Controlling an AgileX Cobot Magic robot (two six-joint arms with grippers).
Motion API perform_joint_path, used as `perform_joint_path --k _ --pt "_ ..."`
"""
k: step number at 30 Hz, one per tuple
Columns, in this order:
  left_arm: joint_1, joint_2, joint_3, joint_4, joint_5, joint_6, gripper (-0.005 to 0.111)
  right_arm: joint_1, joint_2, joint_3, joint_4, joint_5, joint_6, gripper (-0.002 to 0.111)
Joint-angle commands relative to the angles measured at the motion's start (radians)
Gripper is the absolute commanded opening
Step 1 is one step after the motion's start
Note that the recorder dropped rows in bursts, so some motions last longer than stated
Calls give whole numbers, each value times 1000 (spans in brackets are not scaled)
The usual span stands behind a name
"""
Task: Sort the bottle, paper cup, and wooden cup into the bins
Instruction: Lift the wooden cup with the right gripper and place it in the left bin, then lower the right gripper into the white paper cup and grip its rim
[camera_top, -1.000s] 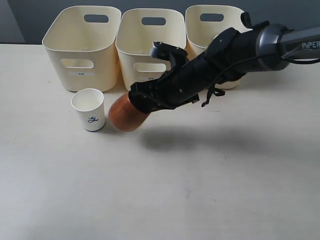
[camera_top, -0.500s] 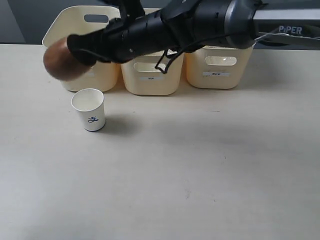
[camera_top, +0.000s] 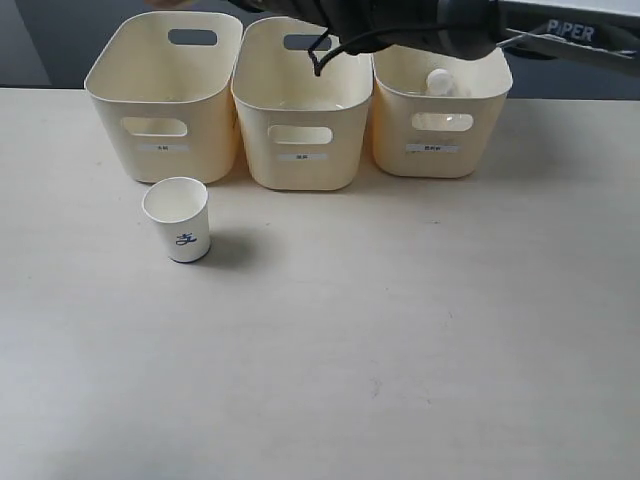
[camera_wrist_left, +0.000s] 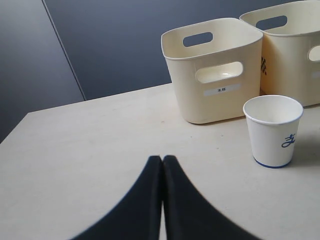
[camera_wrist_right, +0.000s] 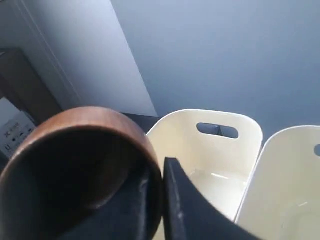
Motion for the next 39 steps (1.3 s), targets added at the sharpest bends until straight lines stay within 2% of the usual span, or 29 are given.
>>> perform_joint_path --k 1,10,12,14,15,17,19,26,31,33,34,37,39 --pt "-3 -5 1 0 -5 -2 0 2 117 -111 3 -8 -4 0" --pt "-3 -5 1 0 -5 -2 0 2 282 -248 -47 6 -6 0" --pt "-3 -5 1 0 -5 -2 0 2 290 -252 -64 6 -4 5" --pt "-3 -5 1 0 -5 -2 0 2 290 -258 -64 8 -4 20" --pt "-3 -5 1 0 -5 -2 0 4 290 -258 -62 8 -4 37" --pt "-3 -5 1 0 -5 -2 0 4 290 -258 -59 16 -4 53" --pt "-3 -5 1 0 -5 -2 0 4 290 -258 -59 45 -2 58" --pt "-3 -5 1 0 -5 -2 0 4 262 -258 -57 176 -2 58" --pt "-3 -5 1 0 -5 -2 0 2 160 -258 -134 463 -2 57" --pt "-3 -5 1 0 -5 -2 0 2 136 -258 -265 544 52 47" --pt "-3 -5 1 0 -5 -2 0 2 125 -258 -350 596 157 35" --pt "-3 -5 1 0 -5 -2 0 2 123 -258 -467 706 274 21" --pt "-3 -5 1 0 -5 -2 0 2 123 -258 -560 811 332 15"
